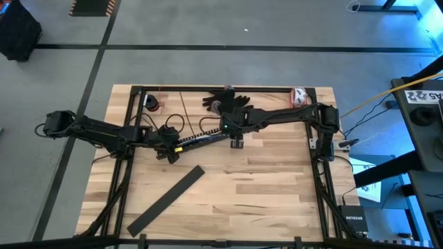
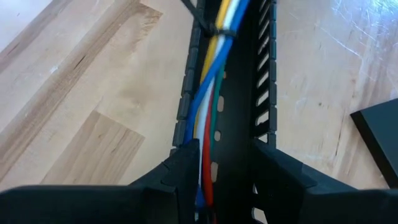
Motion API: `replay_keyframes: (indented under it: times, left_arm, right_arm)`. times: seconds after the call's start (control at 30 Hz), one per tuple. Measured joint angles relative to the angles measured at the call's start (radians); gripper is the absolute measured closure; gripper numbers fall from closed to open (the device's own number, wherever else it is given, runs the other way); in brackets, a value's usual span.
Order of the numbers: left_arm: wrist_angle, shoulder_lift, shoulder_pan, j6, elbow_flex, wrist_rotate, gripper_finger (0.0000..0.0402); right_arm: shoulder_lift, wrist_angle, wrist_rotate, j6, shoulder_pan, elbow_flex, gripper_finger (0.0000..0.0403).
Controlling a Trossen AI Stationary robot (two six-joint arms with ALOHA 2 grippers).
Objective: Ziptie cables
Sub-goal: Put the ziptied cable wires in a black cable duct
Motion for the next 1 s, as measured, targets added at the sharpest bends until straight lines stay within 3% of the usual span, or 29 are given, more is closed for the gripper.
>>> replay_keyframes:
  times: [0.27, 0.4, 0.5, 0.63, 0.77, 0.83, 1.0]
  left_arm:
    - [-0.001, 0.000, 0.000, -0.005, 0.000, 0.000, 0.0269]
    - [0.002, 0.000, 0.000, -0.008, 0.000, 0.001, 0.0269]
    - [0.000, 0.000, 0.000, -0.010, 0.000, 0.001, 0.0269]
    - [0.000, 0.000, 0.000, -0.013, 0.000, 0.001, 0.0269]
    - [0.003, 0.000, 0.000, -0.012, 0.000, 0.001, 0.0269]
    - [0.003, 0.000, 0.000, -0.010, 0.000, 0.001, 0.0269]
    - [0.011, 0.000, 0.000, -0.008, 0.000, 0.002, 0.0269]
  right_arm:
    - [-0.002, -0.124, 0.020, 0.005, 0.001, 0.071, 0.0244]
    - [-0.001, -0.099, 0.037, -0.007, -0.017, 0.071, 0.0244]
    - [-0.001, -0.105, -0.023, 0.019, -0.028, 0.072, 0.0244]
    - [-0.031, -0.151, -0.219, 0.110, -0.014, 0.073, 0.0244]
    - [-0.025, -0.135, -0.295, 0.180, 0.014, 0.021, 0.0244]
    - [-0.025, -0.085, -0.312, 0.235, 0.033, -0.016, 0.0244]
    - [-0.025, -0.015, -0.239, 0.375, 0.058, -0.105, 0.0244]
